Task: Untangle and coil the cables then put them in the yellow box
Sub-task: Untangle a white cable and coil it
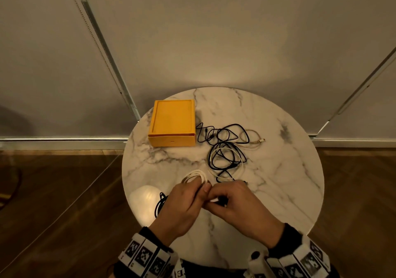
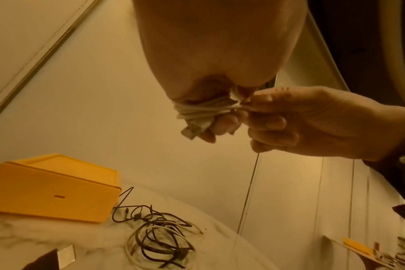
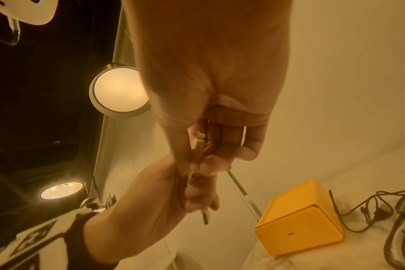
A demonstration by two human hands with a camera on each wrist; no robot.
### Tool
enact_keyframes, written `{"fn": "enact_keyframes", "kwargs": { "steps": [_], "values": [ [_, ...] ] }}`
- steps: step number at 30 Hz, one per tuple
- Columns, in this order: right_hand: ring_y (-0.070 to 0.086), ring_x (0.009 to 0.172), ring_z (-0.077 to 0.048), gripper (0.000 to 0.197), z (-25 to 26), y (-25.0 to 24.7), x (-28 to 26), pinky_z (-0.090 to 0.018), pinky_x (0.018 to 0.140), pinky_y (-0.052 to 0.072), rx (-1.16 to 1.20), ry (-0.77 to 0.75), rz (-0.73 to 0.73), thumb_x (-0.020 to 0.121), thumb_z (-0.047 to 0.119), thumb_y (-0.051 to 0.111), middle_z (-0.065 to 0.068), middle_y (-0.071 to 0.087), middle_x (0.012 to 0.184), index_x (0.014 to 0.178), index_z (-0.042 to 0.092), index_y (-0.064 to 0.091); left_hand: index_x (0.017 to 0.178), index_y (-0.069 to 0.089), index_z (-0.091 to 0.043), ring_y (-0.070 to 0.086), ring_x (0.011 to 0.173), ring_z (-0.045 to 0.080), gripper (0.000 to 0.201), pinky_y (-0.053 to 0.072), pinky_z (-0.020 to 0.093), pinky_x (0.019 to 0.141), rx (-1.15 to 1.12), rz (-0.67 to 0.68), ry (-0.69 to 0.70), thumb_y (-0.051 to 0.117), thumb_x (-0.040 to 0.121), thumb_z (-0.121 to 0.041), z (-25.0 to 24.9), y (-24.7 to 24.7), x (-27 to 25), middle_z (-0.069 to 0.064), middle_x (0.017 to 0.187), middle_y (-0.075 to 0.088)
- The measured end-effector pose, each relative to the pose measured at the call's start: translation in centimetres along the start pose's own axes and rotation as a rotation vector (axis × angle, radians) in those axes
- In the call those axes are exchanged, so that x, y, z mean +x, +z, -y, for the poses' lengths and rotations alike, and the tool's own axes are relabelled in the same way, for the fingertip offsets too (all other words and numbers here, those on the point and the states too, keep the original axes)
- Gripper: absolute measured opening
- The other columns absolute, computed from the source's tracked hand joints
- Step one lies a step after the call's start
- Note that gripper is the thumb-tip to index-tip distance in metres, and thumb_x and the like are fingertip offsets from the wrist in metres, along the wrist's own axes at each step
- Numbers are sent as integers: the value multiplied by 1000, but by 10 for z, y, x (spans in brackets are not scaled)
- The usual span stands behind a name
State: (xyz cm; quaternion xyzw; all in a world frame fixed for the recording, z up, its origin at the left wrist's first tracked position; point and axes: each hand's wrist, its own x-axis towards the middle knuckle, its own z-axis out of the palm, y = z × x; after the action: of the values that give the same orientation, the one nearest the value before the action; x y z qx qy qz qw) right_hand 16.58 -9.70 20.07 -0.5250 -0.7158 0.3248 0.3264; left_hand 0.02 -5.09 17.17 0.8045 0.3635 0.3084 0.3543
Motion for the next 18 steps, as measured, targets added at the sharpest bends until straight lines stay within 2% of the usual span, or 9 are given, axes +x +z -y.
{"fn": "enact_keyframes", "kwargs": {
  "steps": [3,6,8,10,13,14,16,18],
  "values": [
    [60,67,-4,4,1,3,0,-21,64,48,51,-61,-40,84,24,73,9,67,75,83,20,73,64,48,-17,46,48,11,47,37,34,50,-79,-32,-42,36,99,-45,-2,-1,0,-1,53,47],
    [60,68,-11,5,3,8,-2,-30,65,49,154,-37,-67,83,22,75,8,67,76,85,24,72,54,52,-26,45,41,6,49,34,22,47,-256,-55,-123,42,100,-38,-7,-3,-1,-5,45,48],
    [58,68,-13,11,1,9,-2,-33,64,48,197,4,-151,81,22,76,7,64,76,87,22,67,45,52,-24,38,37,6,56,31,19,44,-431,-62,-259,48,99,-40,-14,-4,0,-7,38,40],
    [60,74,-16,19,-2,7,0,-33,66,48,210,32,-201,82,27,75,8,62,88,94,24,62,41,55,-20,33,33,8,54,29,20,41,-605,-59,-439,50,92,-37,-20,-4,3,-7,37,36],
    [62,88,-18,33,-7,7,3,-36,73,51,240,73,-123,83,42,68,10,55,114,112,30,60,40,55,-15,24,28,11,52,20,20,40,-913,-60,-604,48,90,-26,-23,-5,6,-1,33,29],
    [63,88,-17,33,-9,8,4,-39,74,52,287,93,-92,84,45,66,9,58,113,113,29,62,43,55,-13,21,28,11,50,20,20,40,-972,-43,-609,47,90,-27,-23,-5,7,-1,34,26],
    [66,83,-15,28,-12,7,6,-40,71,53,397,119,-53,89,40,63,2,68,98,107,18,69,51,55,-5,19,30,11,49,28,21,40,-1023,-12,-577,46,89,-34,-23,-4,8,-3,36,23],
    [65,77,-9,23,-14,7,9,-26,67,49,452,139,-37,94,29,60,2,71,84,101,9,71,55,58,-4,19,32,10,48,33,22,40,-1038,-75,-594,49,90,-35,-25,-2,7,-3,37,22]
  ]
}}
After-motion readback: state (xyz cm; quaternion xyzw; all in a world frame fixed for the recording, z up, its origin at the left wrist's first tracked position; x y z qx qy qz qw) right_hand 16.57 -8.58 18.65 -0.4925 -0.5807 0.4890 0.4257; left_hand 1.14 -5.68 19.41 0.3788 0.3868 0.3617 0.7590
